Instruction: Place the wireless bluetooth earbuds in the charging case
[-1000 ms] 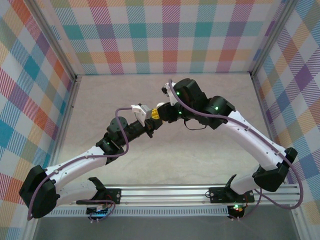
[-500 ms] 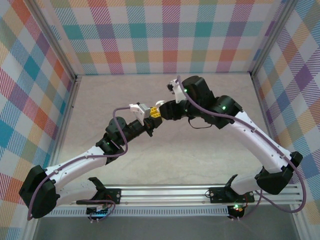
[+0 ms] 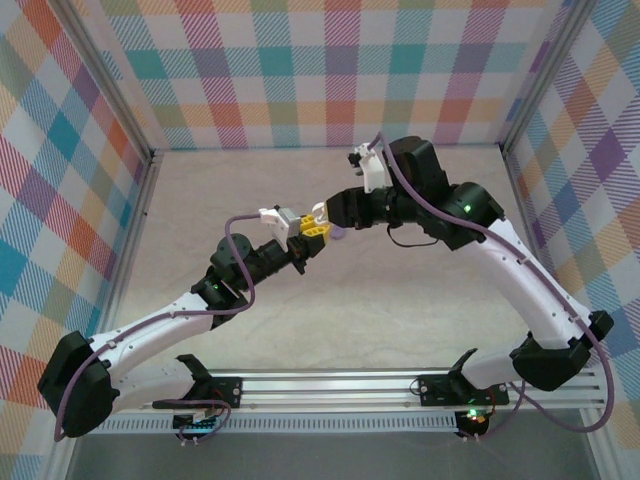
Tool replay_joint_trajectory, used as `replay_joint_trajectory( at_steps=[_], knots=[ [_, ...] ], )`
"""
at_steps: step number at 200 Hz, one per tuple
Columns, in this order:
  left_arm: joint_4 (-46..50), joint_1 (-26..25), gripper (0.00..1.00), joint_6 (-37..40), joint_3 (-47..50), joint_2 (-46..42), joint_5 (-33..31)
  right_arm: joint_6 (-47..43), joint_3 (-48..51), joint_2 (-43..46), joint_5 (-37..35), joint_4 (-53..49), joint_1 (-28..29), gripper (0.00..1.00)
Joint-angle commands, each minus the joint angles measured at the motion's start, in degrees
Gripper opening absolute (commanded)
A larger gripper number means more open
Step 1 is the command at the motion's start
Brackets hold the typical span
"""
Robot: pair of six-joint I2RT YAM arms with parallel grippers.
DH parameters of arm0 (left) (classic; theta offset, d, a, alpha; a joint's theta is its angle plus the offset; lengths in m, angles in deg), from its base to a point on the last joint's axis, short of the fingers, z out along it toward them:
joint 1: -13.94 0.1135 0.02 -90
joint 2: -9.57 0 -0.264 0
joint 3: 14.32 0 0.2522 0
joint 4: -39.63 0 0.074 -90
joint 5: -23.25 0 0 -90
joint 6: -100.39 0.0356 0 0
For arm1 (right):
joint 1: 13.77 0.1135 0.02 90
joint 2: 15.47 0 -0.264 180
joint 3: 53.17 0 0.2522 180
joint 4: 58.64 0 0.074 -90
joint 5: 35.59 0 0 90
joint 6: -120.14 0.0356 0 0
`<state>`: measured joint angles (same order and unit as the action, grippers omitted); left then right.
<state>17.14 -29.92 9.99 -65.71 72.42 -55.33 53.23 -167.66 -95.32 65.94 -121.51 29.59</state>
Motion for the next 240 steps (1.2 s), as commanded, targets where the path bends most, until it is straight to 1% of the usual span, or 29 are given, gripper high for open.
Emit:
replay_joint_trajectory(
  at_steps=[1,39,95,138,167,206,240],
  knots=[
    [-1.9,-0.5,0.0,0.2,-0.3,0.0,1.8,-2.0,-3.4,-2.4,0.4,-4.1,-0.1,0.37],
    [-0.4,-0.5,0.0,0.8,-1.4,0.5,2.9,-2.6,-9.7,-8.2,-5.8,-13.7,0.1,0.35],
    [0.2,-0.5,0.0,1.3,-2.0,0.8,3.1,-2.7,-10.6,-10.8,-7.0,-15.4,0.1,0.35],
    [0.7,-0.5,0.0,1.6,-2.1,1.0,3.3,-3.5,-11.2,-12.2,-5.5,-15.3,0.1,0.35],
    [1.2,-0.5,0.0,2.0,-2.6,1.4,3.5,-4.5,-11.4,-13.0,-3.0,-14.9,0.1,0.34],
    [2.3,-0.5,0.0,2.6,-2.9,1.7,2.9,-5.2,-11.8,-13.0,-1.5,-14.2,0.1,0.26],
    [2.8,-0.5,0.0,2.6,-2.9,2.0,1.9,-5.5,-11.4,-12.3,-0.2,-12.7,0.2,0.22]
  ],
)
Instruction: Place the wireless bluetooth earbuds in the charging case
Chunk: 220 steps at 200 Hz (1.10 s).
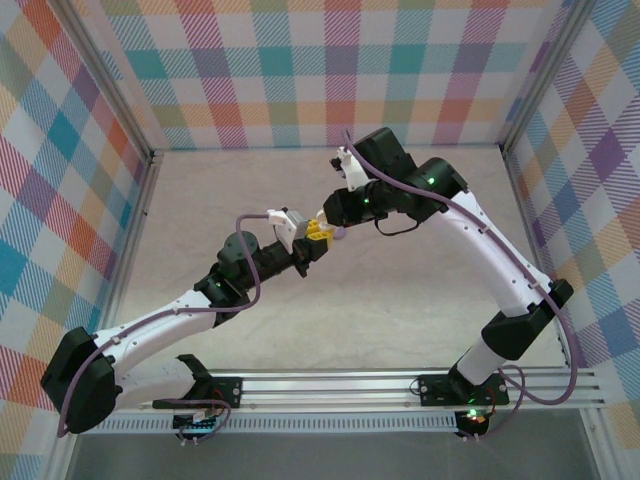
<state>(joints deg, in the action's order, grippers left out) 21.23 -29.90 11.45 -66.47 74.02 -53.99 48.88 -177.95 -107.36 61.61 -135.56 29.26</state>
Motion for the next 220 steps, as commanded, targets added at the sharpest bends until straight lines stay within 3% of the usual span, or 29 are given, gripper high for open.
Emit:
replay_joint_trajectory(
  at_steps=[1,60,143,180,220],
  knots=[
    [-1.3,-0.5,0.0,1.1,-2.1,0.4,0.6,-1.1,-1.0,-0.2,4.1,1.4,0.5,0.22],
    [-0.3,-0.5,0.0,3.0,-1.9,0.5,-0.2,-1.7,0.4,1.5,0.4,2.8,0.7,0.18],
    [3.8,-1.7,0.0,11.6,-4.1,2.3,-4.8,-0.2,0.8,1.9,-16.7,1.4,3.6,0.19],
    [-0.9,-1.5,0.0,10.1,-2.3,2.1,-3.2,-4.8,6.0,5.1,-17.4,8.6,5.4,0.19],
    [-10.3,3.9,0.0,-0.1,1.3,2.4,6.2,-9.8,19.2,14.5,-14.8,24.8,5.4,0.2]
  ],
)
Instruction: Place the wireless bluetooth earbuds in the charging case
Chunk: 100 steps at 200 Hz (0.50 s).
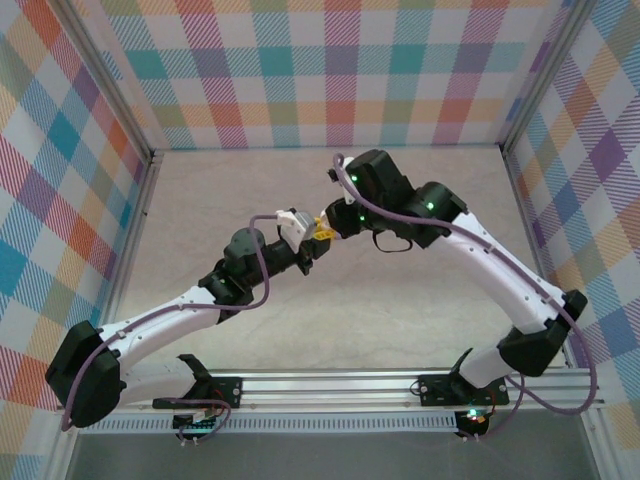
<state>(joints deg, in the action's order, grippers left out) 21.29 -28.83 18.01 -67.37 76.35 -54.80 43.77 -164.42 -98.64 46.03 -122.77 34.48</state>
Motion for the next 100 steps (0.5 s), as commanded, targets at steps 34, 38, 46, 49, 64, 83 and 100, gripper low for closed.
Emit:
replay_joint_trajectory(
  at_steps=[34,38,46,49,64,83,100],
  knots=[
    [-8.5,5.6,0.0,-10.0,0.1,1.0,17.3,-8.7,10.9,9.5,2.5,18.3,0.1,0.22],
    [-8.3,5.7,0.0,-10.2,0.1,0.9,17.4,-9.0,10.6,9.4,2.6,18.1,0.1,0.22],
    [-8.3,5.8,0.0,-10.5,0.3,0.7,17.2,-9.3,10.1,9.1,2.5,17.3,0.2,0.22],
    [-8.3,5.8,0.0,-10.6,0.3,0.5,17.0,-9.3,9.8,9.0,2.4,17.1,0.1,0.22],
    [-7.9,5.8,0.0,-10.2,0.5,0.2,16.6,-9.5,9.3,8.6,2.3,16.4,0.2,0.22],
    [-5.9,5.8,0.0,-9.5,0.0,0.2,16.1,-9.2,9.6,8.4,2.5,16.5,0.1,0.22],
    [4.1,5.8,0.0,-7.9,-1.9,-0.8,10.0,-6.1,9.2,6.5,-2.0,12.8,-1.0,0.2]
  ],
)
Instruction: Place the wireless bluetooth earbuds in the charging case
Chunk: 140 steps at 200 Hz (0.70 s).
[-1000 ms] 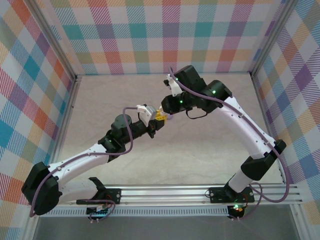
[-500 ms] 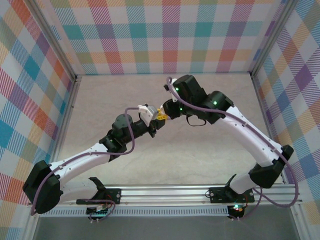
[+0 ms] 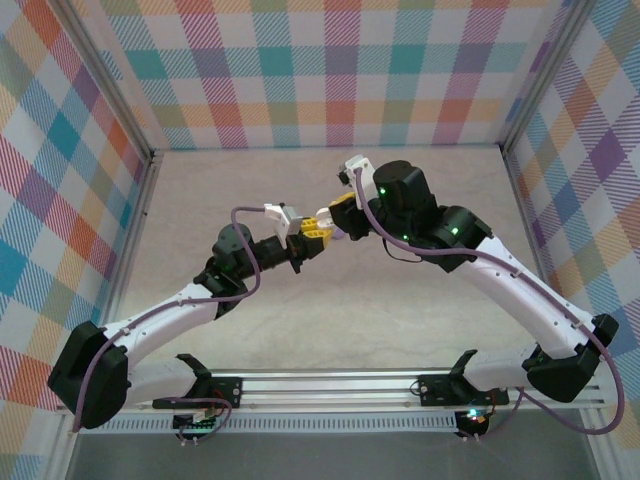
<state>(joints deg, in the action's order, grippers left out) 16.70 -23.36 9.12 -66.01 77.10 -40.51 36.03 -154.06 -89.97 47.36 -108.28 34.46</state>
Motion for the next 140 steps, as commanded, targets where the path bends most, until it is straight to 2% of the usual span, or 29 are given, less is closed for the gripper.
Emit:
replay_joint_trajectory(
  at_steps=[1,17,43,61,88,108,140],
  knots=[
    [9.6,0.3,0.0,1.1,-3.5,-1.6,-4.9,1.9,-1.3,-2.3,-3.6,-2.2,-1.1,0.2],
    [21.1,0.3,0.0,3.2,-5.0,-3.0,-12.8,7.7,-1.9,-5.9,-4.2,-9.4,-5.1,0.19],
    [25.7,0.4,0.0,4.0,-2.6,-7.0,-17.8,12.8,1.5,-14.8,4.5,-16.8,-11.5,0.23],
    [28.5,0.4,0.0,4.1,-2.0,-8.7,-18.6,11.7,2.9,-24.6,8.8,-20.4,-12.6,0.23],
    [29.4,0.4,0.0,4.0,-0.5,-10.2,-19.0,10.5,1.1,-38.2,10.1,-24.1,-12.5,0.21],
    [30.0,0.4,0.0,4.0,-0.1,-10.6,-18.9,10.4,-1.4,-43.1,8.9,-25.8,-12.5,0.21],
    [29.8,0.4,0.0,4.3,0.5,-10.1,-18.9,9.8,-6.6,-49.6,8.5,-30.6,-12.5,0.3]
  ],
)
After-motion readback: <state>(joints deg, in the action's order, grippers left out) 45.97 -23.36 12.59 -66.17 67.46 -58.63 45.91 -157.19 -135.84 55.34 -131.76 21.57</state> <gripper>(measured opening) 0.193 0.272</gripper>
